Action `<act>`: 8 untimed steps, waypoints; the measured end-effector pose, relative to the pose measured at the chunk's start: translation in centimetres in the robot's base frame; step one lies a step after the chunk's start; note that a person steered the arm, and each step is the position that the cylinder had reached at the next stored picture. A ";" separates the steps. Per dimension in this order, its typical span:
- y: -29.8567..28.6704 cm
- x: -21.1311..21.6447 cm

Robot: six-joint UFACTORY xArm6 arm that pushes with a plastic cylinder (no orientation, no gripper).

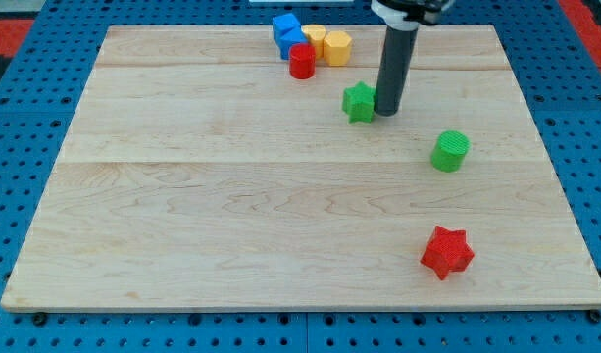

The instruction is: Slide the green star to the red circle

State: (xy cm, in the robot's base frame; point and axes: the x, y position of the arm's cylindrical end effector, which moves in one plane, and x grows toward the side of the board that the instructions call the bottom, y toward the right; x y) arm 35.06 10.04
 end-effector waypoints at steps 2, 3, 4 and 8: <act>-0.6 1.1; -2.4 3.1; -5.4 2.5; -4.1 0.2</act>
State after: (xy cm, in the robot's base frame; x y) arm 35.25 5.91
